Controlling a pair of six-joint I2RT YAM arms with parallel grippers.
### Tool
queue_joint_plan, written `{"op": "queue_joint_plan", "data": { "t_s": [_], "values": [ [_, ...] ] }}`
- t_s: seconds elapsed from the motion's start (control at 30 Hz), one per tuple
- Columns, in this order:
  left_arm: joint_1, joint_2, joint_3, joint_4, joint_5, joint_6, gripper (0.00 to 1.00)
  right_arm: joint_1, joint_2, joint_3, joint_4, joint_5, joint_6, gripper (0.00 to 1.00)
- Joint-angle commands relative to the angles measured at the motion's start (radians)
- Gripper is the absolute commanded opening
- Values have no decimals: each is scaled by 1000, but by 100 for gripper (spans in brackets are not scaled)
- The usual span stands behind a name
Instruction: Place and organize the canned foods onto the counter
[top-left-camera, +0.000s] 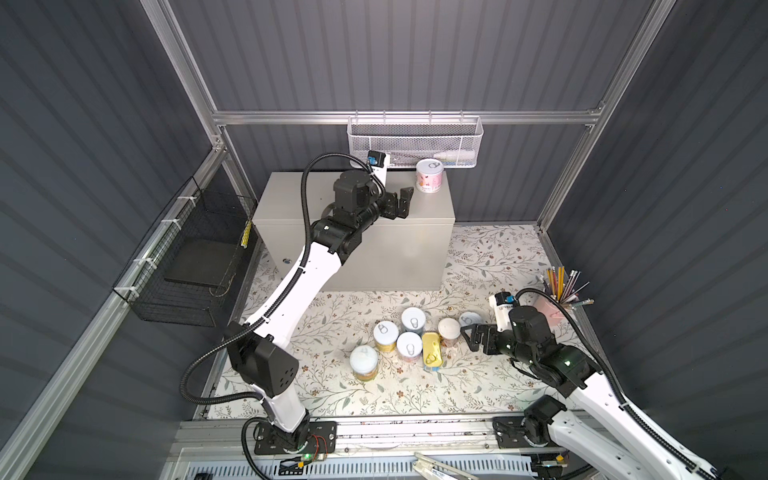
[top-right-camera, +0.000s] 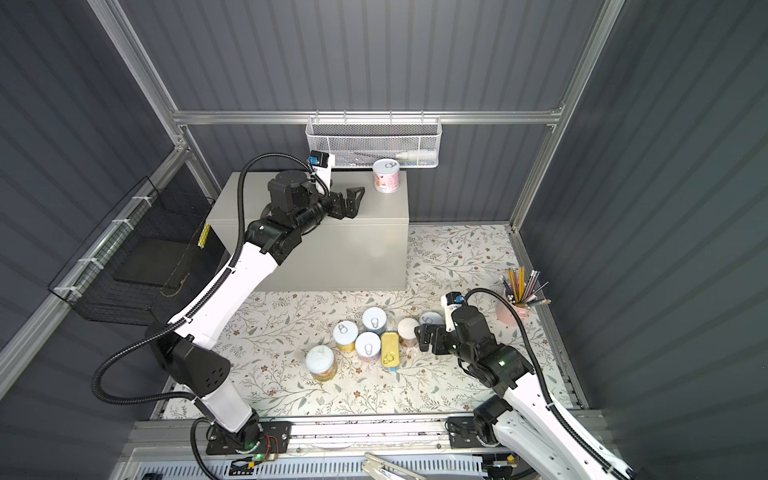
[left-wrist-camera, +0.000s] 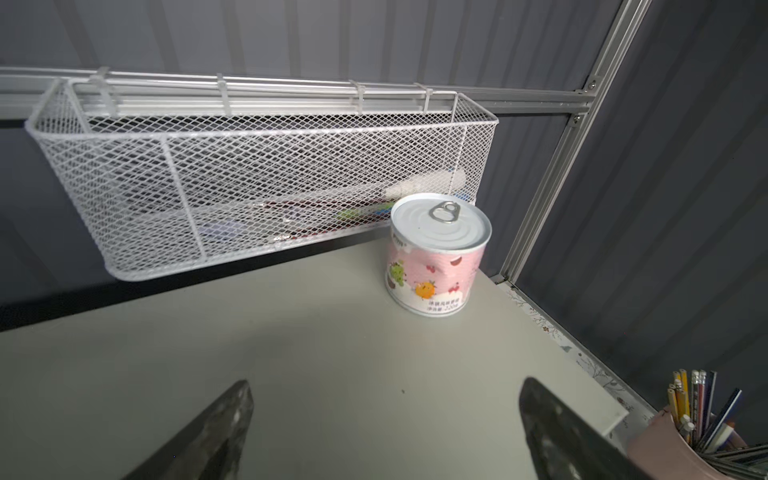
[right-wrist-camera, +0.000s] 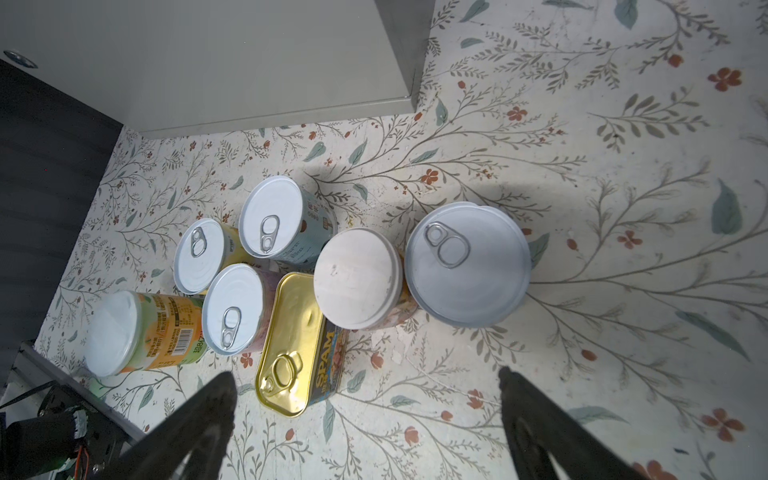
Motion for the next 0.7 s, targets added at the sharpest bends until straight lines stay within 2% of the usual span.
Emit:
{"op": "queue_joint_plan", "data": {
  "t_s": [0.0, 0.2, 0.37, 0.57, 0.67],
  "values": [
    [-14, -90, -121, -10, -36, -50, 100, 57, 15, 20, 27, 12, 37, 99],
    [-20, -257, -315, -24, -44, -62, 100, 161, 74, -39, 154, 32, 126, 99],
    [-20, -374, -462, -26, -73, -63, 100, 266, 216, 29, 144, 139, 138, 99],
    [-19, -412, -552, -78, -76, -58, 100, 306, 294, 57, 168, 188, 172, 99],
    [-20, -424, -624, -45, -74, -82, 100, 313, 335, 58, 167, 185, 173, 99]
  ]
}}
